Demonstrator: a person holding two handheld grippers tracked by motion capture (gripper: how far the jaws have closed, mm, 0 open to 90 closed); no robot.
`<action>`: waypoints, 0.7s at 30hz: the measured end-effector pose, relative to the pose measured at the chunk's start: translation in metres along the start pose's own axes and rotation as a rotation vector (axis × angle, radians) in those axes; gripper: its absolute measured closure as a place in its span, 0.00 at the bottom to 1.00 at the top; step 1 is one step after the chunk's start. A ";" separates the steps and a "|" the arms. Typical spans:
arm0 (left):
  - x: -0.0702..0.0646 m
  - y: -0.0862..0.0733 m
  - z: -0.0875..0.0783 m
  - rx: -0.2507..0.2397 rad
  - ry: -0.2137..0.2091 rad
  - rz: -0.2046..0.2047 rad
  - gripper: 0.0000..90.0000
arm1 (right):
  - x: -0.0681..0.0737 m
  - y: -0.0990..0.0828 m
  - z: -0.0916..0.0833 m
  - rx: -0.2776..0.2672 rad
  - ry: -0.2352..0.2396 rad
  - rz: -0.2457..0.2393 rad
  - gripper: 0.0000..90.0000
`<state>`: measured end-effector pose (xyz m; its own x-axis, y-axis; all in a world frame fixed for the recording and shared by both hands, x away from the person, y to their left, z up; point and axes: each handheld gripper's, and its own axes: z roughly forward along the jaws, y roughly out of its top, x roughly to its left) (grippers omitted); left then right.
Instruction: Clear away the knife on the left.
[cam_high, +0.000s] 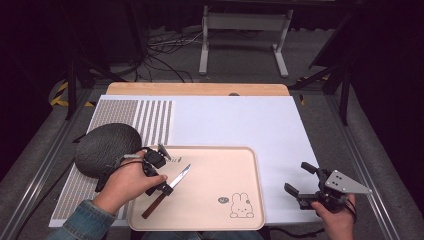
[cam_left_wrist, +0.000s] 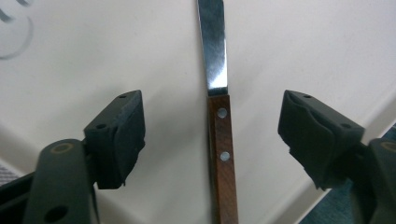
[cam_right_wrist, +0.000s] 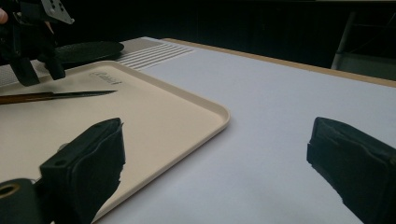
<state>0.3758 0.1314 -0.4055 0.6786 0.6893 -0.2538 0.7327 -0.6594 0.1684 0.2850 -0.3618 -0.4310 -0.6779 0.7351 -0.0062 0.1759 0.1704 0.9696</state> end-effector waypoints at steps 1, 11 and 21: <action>0.001 -0.001 -0.002 -0.015 -0.003 0.012 0.25 | 0.000 0.000 0.000 0.000 -0.002 -0.002 0.05; -0.005 -0.001 -0.007 -0.119 0.006 0.302 0.52 | 0.000 0.000 0.000 -0.003 -0.006 -0.002 0.05; -0.013 0.003 -0.005 -0.117 -0.002 0.454 1.00 | 0.000 0.000 0.000 -0.007 -0.006 -0.006 0.05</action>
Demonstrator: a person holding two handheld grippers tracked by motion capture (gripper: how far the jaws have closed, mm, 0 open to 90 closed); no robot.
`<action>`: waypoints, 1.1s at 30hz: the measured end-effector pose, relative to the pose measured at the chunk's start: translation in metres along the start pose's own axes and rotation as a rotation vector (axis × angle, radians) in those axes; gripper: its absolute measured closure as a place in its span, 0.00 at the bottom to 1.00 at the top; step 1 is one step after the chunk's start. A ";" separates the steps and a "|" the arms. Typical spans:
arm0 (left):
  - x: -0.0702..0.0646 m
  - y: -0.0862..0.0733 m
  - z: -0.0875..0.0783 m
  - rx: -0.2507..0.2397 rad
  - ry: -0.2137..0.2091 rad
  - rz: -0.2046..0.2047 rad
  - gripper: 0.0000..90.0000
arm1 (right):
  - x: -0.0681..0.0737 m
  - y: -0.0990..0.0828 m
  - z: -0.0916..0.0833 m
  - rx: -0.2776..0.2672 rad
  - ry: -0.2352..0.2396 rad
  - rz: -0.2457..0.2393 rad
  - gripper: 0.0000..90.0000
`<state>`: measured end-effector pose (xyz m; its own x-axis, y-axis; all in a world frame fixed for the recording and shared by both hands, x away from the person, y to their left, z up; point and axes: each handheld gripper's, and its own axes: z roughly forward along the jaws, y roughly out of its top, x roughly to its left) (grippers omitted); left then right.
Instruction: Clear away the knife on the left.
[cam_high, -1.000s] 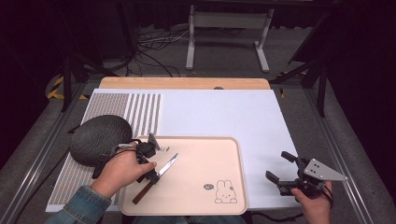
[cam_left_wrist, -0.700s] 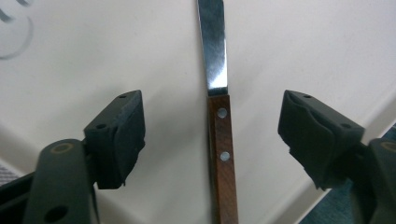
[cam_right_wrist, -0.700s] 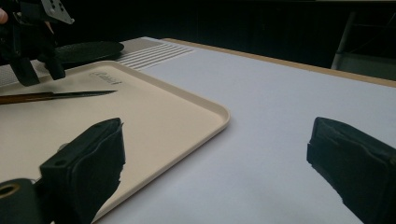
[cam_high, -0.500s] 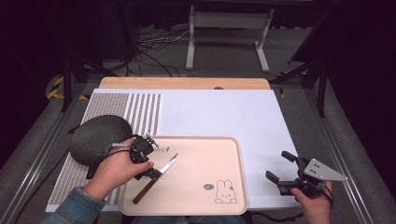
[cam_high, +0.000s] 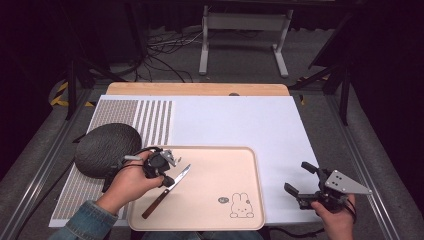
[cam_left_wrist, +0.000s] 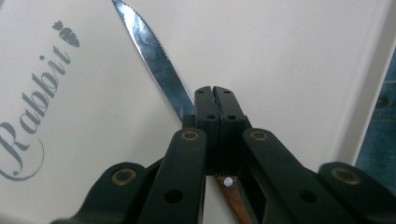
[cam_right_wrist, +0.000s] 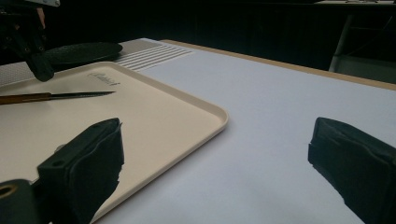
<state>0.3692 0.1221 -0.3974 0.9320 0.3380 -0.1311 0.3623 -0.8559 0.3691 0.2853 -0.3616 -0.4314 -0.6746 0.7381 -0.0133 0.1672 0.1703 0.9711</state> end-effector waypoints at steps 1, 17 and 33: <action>0.000 0.001 0.001 0.008 -0.011 0.008 1.00 | 0.000 0.000 0.000 0.000 0.001 0.000 0.05; -0.004 0.005 0.028 0.073 -0.092 0.172 1.00 | 0.000 0.000 0.000 -0.001 0.002 -0.001 0.05; 0.001 0.002 0.032 0.122 -0.078 0.175 1.00 | 0.000 0.000 0.001 -0.003 0.007 0.000 0.05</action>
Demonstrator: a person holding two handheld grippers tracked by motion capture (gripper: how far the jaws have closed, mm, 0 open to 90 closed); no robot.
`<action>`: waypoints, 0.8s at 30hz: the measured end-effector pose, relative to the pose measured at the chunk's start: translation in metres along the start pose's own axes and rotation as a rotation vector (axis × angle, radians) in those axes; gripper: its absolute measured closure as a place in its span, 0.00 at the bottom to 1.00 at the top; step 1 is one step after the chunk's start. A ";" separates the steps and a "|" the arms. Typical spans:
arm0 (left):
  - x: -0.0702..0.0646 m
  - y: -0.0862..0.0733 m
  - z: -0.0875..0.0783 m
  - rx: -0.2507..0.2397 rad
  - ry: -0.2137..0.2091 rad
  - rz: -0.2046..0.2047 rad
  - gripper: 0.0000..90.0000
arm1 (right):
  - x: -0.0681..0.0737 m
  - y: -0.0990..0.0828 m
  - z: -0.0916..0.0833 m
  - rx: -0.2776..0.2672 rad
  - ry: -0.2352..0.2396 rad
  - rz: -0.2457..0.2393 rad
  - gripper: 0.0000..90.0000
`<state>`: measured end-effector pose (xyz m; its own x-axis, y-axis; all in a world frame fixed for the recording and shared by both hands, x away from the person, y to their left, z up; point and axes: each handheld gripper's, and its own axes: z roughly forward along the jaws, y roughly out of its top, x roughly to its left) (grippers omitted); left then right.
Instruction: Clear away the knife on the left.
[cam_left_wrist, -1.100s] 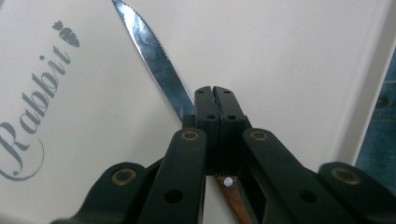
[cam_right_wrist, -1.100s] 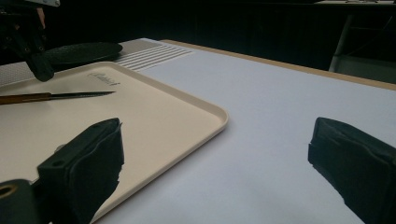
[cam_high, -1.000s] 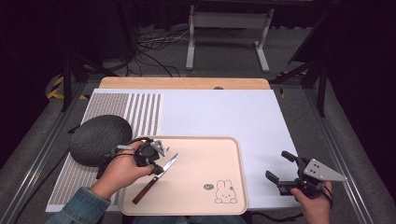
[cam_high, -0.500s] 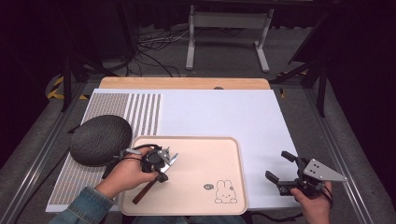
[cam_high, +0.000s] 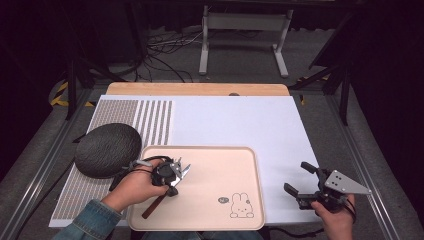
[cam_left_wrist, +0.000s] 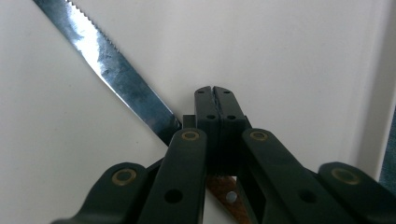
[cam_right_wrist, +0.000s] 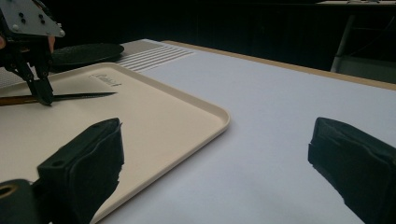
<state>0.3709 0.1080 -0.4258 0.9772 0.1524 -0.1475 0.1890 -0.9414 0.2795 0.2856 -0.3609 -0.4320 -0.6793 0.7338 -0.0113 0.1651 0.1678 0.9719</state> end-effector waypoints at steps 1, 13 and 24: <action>0.000 0.000 0.000 -0.001 0.000 -0.003 1.00 | 0.000 0.000 0.000 0.001 -0.001 0.001 0.05; 0.009 -0.008 -0.003 -0.022 0.017 -0.046 1.00 | 0.000 0.000 0.000 0.002 -0.001 0.000 0.05; 0.017 -0.014 -0.005 -0.069 0.067 -0.092 1.00 | 0.000 0.000 -0.001 -0.003 0.003 0.003 0.05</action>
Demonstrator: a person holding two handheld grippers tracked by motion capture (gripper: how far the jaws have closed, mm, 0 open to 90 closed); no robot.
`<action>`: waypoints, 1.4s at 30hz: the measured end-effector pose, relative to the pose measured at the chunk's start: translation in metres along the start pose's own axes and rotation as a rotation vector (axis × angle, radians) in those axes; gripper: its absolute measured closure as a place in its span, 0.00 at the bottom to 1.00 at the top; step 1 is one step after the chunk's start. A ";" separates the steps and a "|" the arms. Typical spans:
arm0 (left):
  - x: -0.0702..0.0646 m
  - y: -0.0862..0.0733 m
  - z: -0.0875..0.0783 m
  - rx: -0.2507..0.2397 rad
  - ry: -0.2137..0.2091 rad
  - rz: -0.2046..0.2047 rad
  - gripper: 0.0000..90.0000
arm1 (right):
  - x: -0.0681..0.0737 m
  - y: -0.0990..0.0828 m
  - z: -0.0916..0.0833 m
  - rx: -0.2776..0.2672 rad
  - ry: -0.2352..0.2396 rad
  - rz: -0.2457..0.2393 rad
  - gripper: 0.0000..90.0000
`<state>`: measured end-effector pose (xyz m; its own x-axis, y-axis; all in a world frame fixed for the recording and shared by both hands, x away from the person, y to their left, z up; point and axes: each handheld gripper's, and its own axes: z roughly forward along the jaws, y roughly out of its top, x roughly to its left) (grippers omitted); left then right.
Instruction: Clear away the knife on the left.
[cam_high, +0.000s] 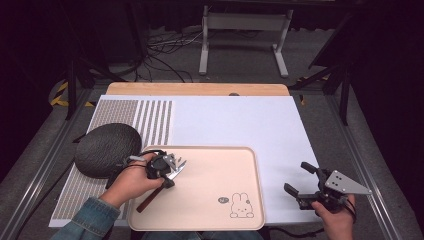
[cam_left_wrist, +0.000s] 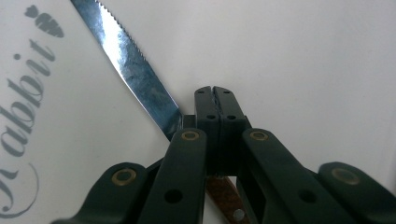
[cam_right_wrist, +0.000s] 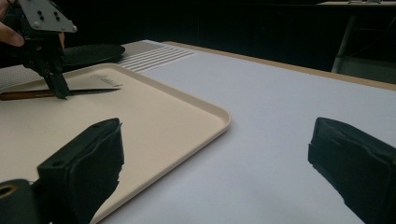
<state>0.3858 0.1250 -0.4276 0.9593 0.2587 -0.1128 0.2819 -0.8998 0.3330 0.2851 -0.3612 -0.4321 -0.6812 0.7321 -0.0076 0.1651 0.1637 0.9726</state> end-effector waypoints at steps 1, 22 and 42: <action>0.001 0.000 0.000 0.001 0.000 0.001 1.00 | 0.000 0.000 0.000 0.001 0.001 -0.001 0.05; 0.003 -0.017 -0.007 0.008 0.024 -0.047 1.00 | 0.000 0.000 0.001 0.008 0.002 -0.006 0.05; -0.014 -0.035 -0.012 0.071 -0.004 -0.017 1.00 | 0.001 -0.001 0.003 0.011 0.003 -0.008 0.05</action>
<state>0.3625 0.1571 -0.4260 0.9542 0.2732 -0.1221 0.2965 -0.9179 0.2637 0.2864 -0.3586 -0.4335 -0.6845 0.7289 -0.0145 0.1674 0.1765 0.9700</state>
